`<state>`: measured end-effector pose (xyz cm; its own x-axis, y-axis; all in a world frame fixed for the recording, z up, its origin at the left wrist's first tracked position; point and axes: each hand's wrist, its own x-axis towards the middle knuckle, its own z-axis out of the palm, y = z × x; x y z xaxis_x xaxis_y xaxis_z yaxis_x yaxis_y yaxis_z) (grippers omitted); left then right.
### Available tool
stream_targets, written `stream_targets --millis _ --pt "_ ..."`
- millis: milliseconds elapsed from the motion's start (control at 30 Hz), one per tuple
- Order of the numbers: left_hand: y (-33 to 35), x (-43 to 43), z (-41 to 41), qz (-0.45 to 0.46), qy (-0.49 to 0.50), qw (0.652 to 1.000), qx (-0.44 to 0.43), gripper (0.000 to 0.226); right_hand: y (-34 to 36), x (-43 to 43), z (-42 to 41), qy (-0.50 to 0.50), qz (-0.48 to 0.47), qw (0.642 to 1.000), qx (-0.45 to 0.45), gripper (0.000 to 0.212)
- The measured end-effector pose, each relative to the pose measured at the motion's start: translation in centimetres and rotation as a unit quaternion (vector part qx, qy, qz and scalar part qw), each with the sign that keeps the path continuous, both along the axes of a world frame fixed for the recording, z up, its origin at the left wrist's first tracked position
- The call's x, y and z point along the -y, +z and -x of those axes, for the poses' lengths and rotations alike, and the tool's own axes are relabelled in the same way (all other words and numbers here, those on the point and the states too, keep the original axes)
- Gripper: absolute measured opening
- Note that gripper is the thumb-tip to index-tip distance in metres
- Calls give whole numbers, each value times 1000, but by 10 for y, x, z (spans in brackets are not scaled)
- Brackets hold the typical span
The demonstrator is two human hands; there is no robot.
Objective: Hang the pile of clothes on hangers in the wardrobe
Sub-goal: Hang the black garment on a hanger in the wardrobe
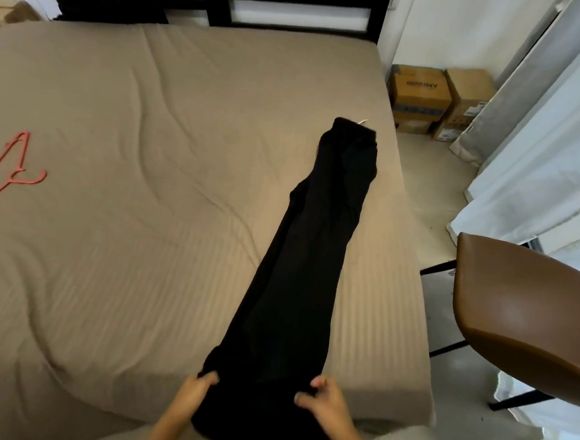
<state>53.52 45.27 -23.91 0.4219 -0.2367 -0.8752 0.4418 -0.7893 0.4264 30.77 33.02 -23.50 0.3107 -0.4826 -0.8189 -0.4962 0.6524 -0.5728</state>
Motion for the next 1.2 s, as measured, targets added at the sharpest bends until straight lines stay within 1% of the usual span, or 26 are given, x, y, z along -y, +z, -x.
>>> stream_targets --millis 33,100,133,167,267,367,400,433,500,533,567,600,633,667,700,733,767,800,867,900,933,967,1033,1100,1133,1200 --pt "23 14 3 22 -5 1000 -8 2 3 13 -6 -51 15 999 2 41" --pt "49 43 2 110 8 994 -9 8 18 42 -21 -141 19 990 17 32" --pt "53 58 -4 145 9 989 1 15 28 56 -27 -179 10 983 31 30" --pt "58 73 -9 151 7 988 10 23 34 69 -30 -212 -4 976 47 28" --pt "61 106 -25 184 51 981 17 55 44 101 -38 -298 -37 949 96 15" --pt "62 131 -37 216 87 973 4 70 41 130 -43 -324 -82 937 99 9" --pt "62 140 -42 217 85 973 -7 68 42 140 -46 -319 -101 938 93 9" --pt "66 151 -47 204 75 976 -18 59 42 152 -50 -305 -115 941 86 10" --pt "68 183 -63 179 70 981 -19 28 51 187 -65 -285 -107 948 93 2" --pt "74 203 -70 185 72 980 -15 20 58 208 -75 -277 -87 951 110 19" --pt "81 226 -78 214 78 974 -6 17 67 233 -86 -285 -73 946 136 38" --pt "90 252 -86 264 76 961 4 18 79 257 -96 -313 -58 930 182 45" --pt "103 277 -94 330 69 941 -1 28 90 282 -108 -340 -35 910 235 34" --pt "119 299 -101 402 62 913 -23 47 99 307 -117 -374 5 882 286 14" --pt "129 315 -109 449 34 892 -37 67 107 329 -124 -400 43 857 321 4" --pt "132 333 -116 465 -4 885 -27 83 110 353 -127 -403 80 848 335 8" --pt "129 341 -122 441 -54 896 11 91 108 367 -127 -388 105 857 324 11" --pt "120 349 -128 402 -100 908 63 92 103 376 -126 -365 125 875 293 19" --pt "84 353 -135 286 -163 933 148 82 75 379 -121 -271 162 937 150 22" --pt "63 350 -134 245 -171 941 161 82 56 374 -117 -211 187 958 54 20" --pt "44 345 -132 216 -179 948 149 89 36 367 -113 -153 207 966 -28 19" --pt "27 340 -130 199 -186 954 128 96 15 359 -109 -108 217 967 -84 21" --pt "3 334 -123 168 -186 963 102 91 -17 343 -104 -72 183 972 -131 34" --pt "-19 330 -116 143 -182 969 91 87 -33 329 -102 -87 147 974 -152 42" --pt "-25 329 -112 137 -183 969 90 85 -37 324 -102 -107 143 972 -153 41" --pt "-35 328 -108 137 -186 969 89 74 -39 312 -107 -153 137 973 -108 34"
